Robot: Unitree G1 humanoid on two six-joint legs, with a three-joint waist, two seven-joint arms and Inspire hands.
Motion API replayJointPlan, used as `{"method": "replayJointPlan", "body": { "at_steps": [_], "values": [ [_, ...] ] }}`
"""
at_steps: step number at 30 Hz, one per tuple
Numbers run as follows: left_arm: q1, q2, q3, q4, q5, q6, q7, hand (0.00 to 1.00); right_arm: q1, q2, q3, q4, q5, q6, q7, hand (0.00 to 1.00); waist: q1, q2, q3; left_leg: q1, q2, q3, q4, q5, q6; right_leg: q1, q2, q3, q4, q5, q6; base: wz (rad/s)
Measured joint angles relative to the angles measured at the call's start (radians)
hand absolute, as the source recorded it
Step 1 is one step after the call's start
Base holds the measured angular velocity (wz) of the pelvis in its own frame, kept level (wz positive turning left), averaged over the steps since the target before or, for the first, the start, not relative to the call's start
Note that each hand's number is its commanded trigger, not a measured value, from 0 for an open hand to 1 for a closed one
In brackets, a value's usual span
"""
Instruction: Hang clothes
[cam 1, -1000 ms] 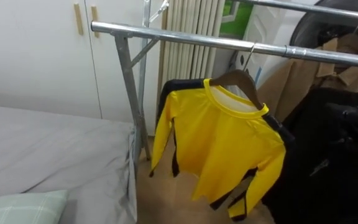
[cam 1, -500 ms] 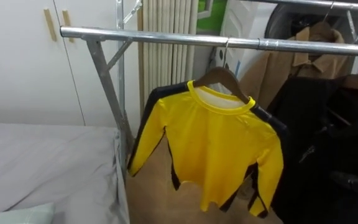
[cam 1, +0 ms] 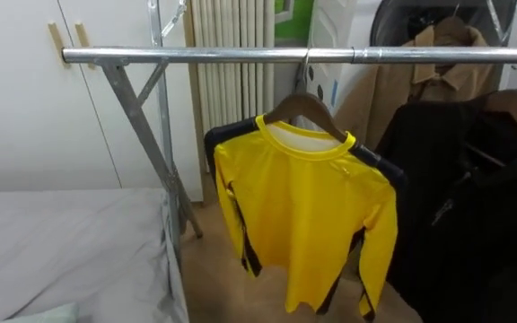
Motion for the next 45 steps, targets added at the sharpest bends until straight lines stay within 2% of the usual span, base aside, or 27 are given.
{"method": "replayJointPlan", "body": {
  "at_steps": [4, 8, 11, 13, 18, 22, 31, 36, 45],
  "values": [
    [-0.005, 0.000, 0.000, 0.004, 0.000, -0.009, 0.003, 0.00, 0.010, 0.036, 0.054, 0.108, 0.003, -0.018, 0.024, 0.00, 0.002, 0.004, 0.0028, 0.011, 0.001, 0.001, 0.000, -0.001, -0.001, 0.000, 0.005, 0.018, -0.003, -0.002, 0.001, -0.03],
    [-0.008, -0.001, -0.001, 0.003, 0.000, -0.016, 0.003, 0.00, 0.039, 0.070, 0.073, 0.125, -0.002, -0.026, 0.049, 0.00, -0.002, 0.008, 0.0036, 0.010, 0.001, 0.012, -0.001, -0.003, -0.002, -0.003, 0.006, 0.018, -0.005, 0.000, 0.002, -0.08],
    [-0.007, -0.013, -0.006, 0.005, 0.000, -0.018, 0.014, 0.00, 0.055, 0.074, 0.105, 0.174, 0.000, -0.043, 0.070, 0.00, -0.003, 0.016, 0.0030, 0.009, 0.003, 0.018, -0.001, -0.008, -0.001, -0.001, 0.008, 0.016, -0.015, 0.004, 0.002, -0.04],
    [-0.007, -0.017, -0.042, 0.008, 0.002, -0.018, 0.021, 0.00, 0.064, 0.075, 0.136, 0.209, -0.008, -0.043, 0.074, 0.00, -0.009, 0.023, 0.0016, 0.007, 0.003, 0.019, -0.001, -0.012, 0.000, -0.003, 0.008, 0.017, -0.015, 0.003, 0.004, 0.00],
    [-0.036, -0.028, -0.052, 0.009, 0.001, -0.019, 0.035, 0.00, 0.067, 0.086, 0.146, 0.264, -0.019, -0.043, 0.100, 0.00, -0.013, 0.034, 0.0007, 0.001, 0.002, 0.018, 0.000, -0.011, 0.000, -0.003, 0.007, 0.017, -0.015, 0.003, 0.005, 0.00],
    [-0.066, -0.034, -0.062, 0.011, 0.000, -0.049, 0.065, 0.00, 0.073, 0.088, 0.146, 0.284, -0.019, -0.051, 0.099, 0.00, -0.013, 0.038, 0.0008, 0.010, 0.001, 0.018, -0.001, -0.011, 0.000, -0.002, 0.008, 0.020, -0.015, 0.001, 0.006, 0.00],
    [-0.096, -0.049, -0.062, 0.007, -0.002, -0.136, 0.087, 0.00, 0.080, 0.093, 0.146, 0.287, -0.022, -0.062, 0.100, 0.00, -0.016, 0.037, -0.0002, 0.018, 0.000, 0.028, -0.003, -0.011, 0.000, 0.008, 0.009, 0.030, -0.016, 0.002, 0.006, -0.02],
    [-0.106, -0.050, -0.084, 0.007, -0.022, -0.154, 0.087, 0.00, 0.074, 0.094, 0.149, 0.288, -0.054, -0.062, 0.097, 0.00, -0.019, 0.035, -0.0020, 0.021, -0.001, 0.031, -0.001, -0.011, 0.001, 0.011, 0.008, 0.035, -0.034, 0.006, 0.011, -0.01],
    [-0.105, -0.045, -0.126, 0.006, -0.022, -0.159, 0.105, 0.00, 0.061, 0.094, 0.187, 0.286, -0.066, -0.062, 0.060, 0.00, -0.019, 0.029, -0.0038, 0.025, -0.006, 0.031, -0.001, -0.011, 0.001, 0.016, 0.006, 0.043, -0.051, 0.019, 0.018, -0.01]
  ]
}}
